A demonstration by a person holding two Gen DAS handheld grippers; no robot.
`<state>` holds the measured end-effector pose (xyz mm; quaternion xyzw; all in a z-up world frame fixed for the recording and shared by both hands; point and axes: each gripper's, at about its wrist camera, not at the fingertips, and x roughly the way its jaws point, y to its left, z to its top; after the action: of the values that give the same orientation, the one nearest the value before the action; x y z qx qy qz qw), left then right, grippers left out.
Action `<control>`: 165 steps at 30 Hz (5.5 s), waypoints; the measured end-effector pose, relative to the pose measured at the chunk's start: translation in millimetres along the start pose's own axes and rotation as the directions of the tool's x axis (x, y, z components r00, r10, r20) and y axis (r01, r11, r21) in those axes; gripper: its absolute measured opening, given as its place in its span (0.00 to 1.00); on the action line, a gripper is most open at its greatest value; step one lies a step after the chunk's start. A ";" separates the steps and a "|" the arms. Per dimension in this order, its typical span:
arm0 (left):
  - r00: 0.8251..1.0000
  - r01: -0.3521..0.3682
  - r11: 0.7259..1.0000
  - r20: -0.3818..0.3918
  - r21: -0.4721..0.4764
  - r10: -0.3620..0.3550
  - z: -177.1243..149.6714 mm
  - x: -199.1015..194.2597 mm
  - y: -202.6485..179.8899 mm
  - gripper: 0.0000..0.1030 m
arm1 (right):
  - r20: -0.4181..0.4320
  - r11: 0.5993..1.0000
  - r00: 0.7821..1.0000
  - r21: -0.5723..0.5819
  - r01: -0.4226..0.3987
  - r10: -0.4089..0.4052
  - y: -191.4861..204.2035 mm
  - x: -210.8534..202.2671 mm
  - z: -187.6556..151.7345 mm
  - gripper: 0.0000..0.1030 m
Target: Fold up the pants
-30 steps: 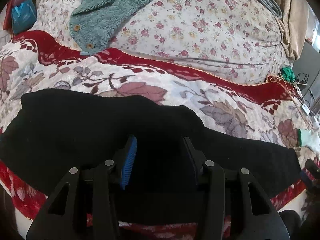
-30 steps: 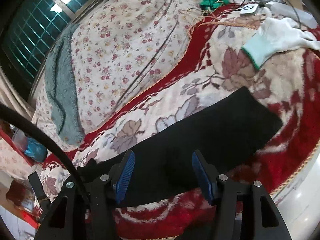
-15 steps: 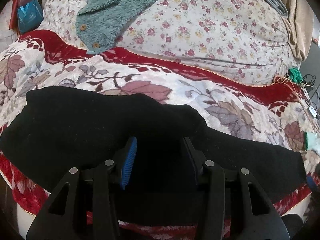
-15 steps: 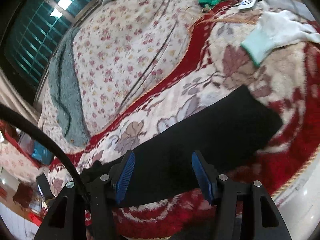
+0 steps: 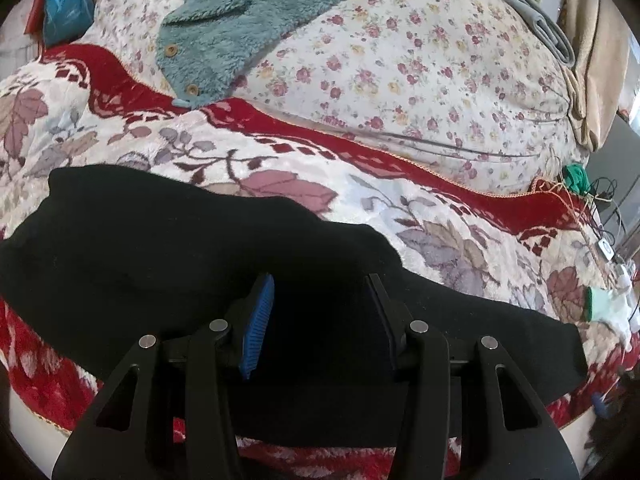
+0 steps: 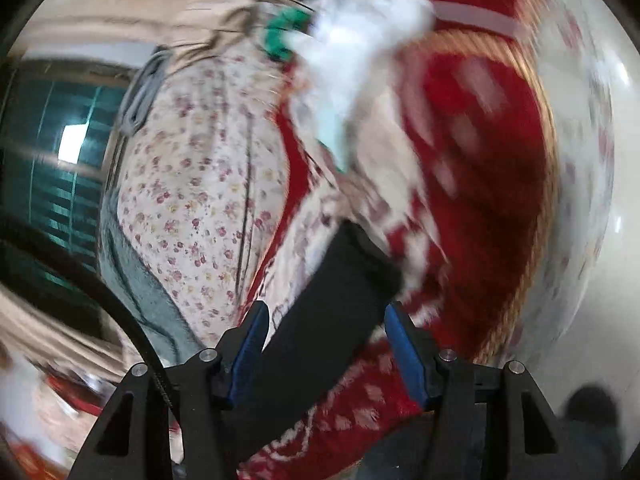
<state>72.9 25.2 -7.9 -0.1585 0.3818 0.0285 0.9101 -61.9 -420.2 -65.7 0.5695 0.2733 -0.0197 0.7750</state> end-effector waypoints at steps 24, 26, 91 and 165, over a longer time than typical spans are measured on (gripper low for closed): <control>0.999 -0.001 1.000 -0.033 -0.008 0.001 -8.6 9.3 -23.6 0.44 | -0.094 0.996 0.992 -0.038 0.076 -0.079 -10.0 83.5 14.1 0.26; 1.000 0.007 1.000 -0.029 0.011 -0.007 -9.3 6.4 -25.3 0.44 | -0.101 0.997 0.992 -0.013 0.072 -0.073 -10.8 89.4 16.2 0.26; 0.633 0.539 0.837 -0.613 -0.088 -0.472 91.4 54.3 -33.7 0.09 | 0.390 -0.411 0.915 -0.855 0.318 -0.103 206.0 173.3 -339.8 0.09; 0.855 0.430 0.900 -0.290 -0.065 -0.429 -4.3 11.7 15.2 0.30 | -0.314 0.559 0.949 -0.792 -0.244 -0.032 171.2 179.3 -132.9 0.59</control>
<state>75.6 37.4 -23.0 -0.2410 0.4690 -0.1998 0.8258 95.7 -191.1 -23.2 0.1546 0.3270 0.2414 0.9005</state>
